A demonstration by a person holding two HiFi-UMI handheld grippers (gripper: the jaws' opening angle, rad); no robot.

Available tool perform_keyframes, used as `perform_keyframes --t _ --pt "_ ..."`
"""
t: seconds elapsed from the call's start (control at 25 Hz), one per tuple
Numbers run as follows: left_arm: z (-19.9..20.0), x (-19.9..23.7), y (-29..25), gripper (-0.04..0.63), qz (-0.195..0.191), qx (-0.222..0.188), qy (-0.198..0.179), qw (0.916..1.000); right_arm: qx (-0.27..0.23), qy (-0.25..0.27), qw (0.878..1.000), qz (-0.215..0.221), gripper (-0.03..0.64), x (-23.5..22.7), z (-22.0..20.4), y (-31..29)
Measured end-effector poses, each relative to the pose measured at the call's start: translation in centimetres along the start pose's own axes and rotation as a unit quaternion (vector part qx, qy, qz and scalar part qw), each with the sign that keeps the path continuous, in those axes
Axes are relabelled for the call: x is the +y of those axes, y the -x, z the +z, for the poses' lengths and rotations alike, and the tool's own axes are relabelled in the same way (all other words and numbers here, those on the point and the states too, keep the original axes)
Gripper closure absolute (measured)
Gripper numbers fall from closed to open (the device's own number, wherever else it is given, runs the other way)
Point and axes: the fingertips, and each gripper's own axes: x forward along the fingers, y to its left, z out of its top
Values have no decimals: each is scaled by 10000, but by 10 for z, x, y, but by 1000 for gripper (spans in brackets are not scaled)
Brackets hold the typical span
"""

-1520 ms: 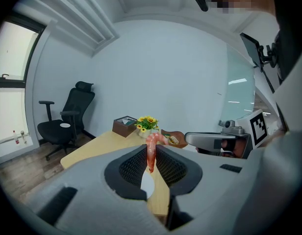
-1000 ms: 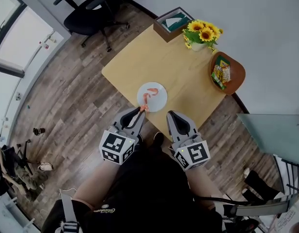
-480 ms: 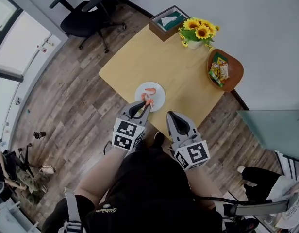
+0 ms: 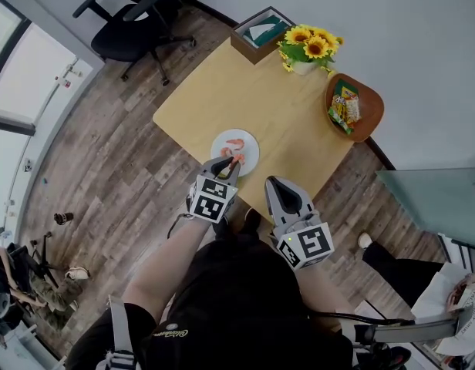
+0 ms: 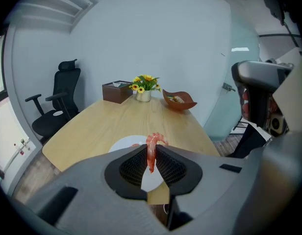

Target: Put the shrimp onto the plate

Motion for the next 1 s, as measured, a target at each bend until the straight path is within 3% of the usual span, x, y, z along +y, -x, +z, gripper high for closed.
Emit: perform_keyframes --t 0.28,1.0 --pt "-19 4 -30 537 0 601 -197 9980 18 -62 9999 -120 614 -8 -5 6" --pt "-47 8 -75 537 14 1537 -765 9851 32 -184 9992 -340 614 -24 -13 16"
